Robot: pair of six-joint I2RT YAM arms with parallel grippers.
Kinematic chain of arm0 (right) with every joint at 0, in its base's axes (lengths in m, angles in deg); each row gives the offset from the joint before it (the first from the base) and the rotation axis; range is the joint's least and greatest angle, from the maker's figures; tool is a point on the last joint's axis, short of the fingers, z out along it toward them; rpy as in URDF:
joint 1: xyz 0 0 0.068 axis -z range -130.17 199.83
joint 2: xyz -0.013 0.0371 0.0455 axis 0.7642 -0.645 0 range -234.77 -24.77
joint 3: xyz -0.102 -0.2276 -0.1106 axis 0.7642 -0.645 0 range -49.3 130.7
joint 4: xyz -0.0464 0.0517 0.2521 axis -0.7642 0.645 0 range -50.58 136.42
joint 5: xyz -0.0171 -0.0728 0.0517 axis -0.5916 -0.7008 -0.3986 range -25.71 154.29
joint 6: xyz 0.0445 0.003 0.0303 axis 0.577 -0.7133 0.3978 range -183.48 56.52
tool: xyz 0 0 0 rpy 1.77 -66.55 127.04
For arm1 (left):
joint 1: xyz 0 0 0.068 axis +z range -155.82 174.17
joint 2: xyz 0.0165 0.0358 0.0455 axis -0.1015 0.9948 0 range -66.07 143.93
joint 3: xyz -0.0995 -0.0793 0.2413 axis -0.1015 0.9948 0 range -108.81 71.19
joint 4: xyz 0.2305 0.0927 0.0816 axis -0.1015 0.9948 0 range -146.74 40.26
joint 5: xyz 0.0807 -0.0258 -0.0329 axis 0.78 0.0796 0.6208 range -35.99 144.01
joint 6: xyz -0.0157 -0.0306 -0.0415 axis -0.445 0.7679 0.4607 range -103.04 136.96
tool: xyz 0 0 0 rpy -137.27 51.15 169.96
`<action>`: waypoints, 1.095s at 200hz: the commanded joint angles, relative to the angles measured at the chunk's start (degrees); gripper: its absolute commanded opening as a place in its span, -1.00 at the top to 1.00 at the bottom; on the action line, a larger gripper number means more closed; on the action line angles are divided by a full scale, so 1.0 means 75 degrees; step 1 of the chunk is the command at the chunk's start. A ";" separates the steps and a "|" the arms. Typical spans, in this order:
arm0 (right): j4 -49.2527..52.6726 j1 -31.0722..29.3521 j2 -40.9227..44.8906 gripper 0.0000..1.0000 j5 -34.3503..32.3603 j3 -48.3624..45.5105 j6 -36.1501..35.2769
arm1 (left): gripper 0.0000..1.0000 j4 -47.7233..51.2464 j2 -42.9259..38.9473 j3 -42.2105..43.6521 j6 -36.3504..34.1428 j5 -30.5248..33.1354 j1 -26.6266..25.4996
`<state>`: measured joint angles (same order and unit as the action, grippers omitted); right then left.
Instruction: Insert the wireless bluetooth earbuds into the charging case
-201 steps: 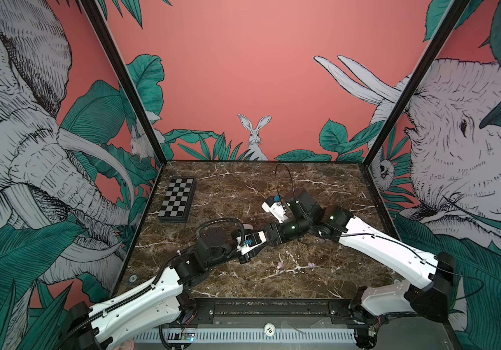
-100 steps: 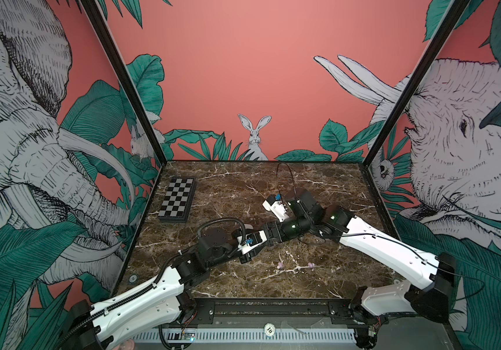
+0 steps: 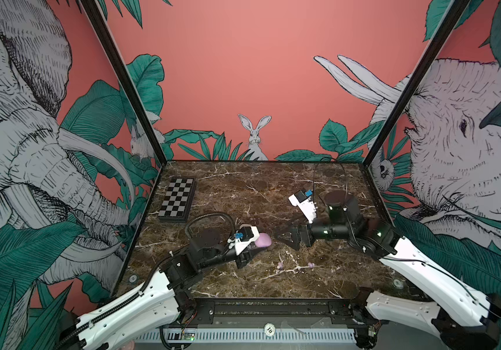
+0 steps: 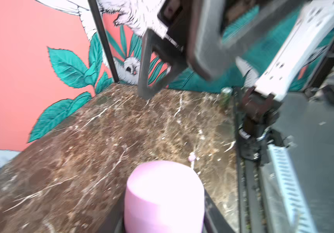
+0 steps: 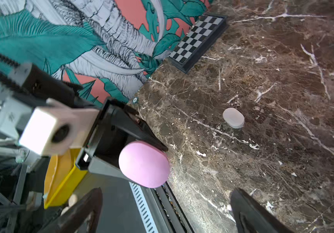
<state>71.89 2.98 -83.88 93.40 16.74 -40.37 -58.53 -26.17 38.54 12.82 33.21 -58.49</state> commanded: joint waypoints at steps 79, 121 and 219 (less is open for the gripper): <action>-0.1211 -0.0737 0.0261 -0.96 -0.0293 -0.0745 -0.1173 | 1.00 -0.0635 0.0592 -0.0288 0.2082 -0.3421 0.1218; -0.1492 -0.0745 -0.0078 -0.96 -0.0641 -0.0663 -0.0973 | 1.00 -0.0590 0.0546 -0.0259 0.2029 -0.3580 0.1214; -0.1558 -0.1105 -0.0303 -0.96 -0.0524 -0.0719 -0.1051 | 1.00 -0.0315 0.0532 -0.0312 0.1820 -0.3591 0.1220</action>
<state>62.41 -4.64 -86.44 90.25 11.08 -48.19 -60.69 -21.25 38.19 27.40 7.51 -49.48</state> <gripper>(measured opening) 0.980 0.428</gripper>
